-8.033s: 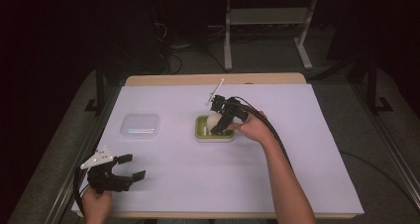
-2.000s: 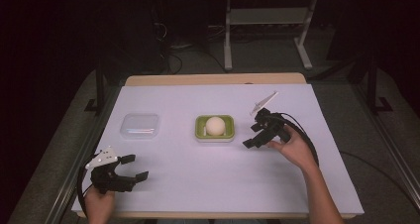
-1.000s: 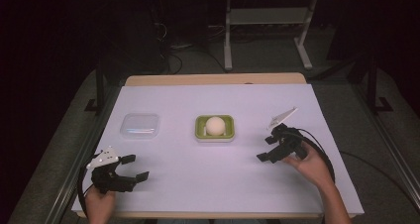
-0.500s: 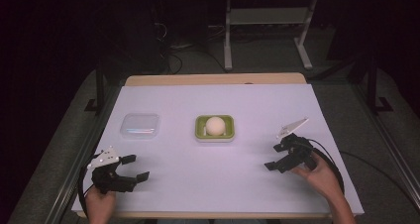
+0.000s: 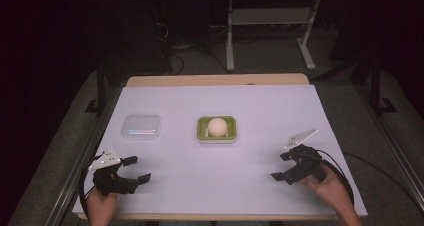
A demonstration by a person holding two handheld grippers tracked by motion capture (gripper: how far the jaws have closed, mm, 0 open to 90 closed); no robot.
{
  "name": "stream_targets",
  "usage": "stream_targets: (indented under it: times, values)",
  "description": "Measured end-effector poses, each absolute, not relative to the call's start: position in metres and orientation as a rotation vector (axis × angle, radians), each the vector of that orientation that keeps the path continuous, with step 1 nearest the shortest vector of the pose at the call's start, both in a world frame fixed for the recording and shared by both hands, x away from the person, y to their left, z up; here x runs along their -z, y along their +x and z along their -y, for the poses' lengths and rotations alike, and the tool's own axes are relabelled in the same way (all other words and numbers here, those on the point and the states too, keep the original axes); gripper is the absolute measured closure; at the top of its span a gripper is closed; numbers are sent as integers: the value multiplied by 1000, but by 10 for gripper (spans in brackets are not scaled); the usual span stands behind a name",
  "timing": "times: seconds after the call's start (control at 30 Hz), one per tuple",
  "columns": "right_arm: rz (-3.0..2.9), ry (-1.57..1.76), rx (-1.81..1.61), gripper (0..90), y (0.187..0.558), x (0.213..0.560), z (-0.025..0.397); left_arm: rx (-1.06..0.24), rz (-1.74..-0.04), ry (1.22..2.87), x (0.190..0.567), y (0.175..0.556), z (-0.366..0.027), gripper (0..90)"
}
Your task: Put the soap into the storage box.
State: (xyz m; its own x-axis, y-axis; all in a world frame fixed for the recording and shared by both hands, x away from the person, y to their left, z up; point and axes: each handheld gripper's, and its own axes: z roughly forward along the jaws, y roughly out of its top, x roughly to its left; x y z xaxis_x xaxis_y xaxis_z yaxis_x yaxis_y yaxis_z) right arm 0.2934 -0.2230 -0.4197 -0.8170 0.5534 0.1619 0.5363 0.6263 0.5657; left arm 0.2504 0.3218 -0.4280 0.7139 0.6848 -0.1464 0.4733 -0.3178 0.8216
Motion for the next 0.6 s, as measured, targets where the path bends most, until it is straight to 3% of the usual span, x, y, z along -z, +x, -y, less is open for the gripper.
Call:
stream_targets:
  times: [0.6]
  values:
    - [-2785, 951, -1001, 178, 267, 432, 223, -301, -870, 1977, 426, 249, -322, 130]
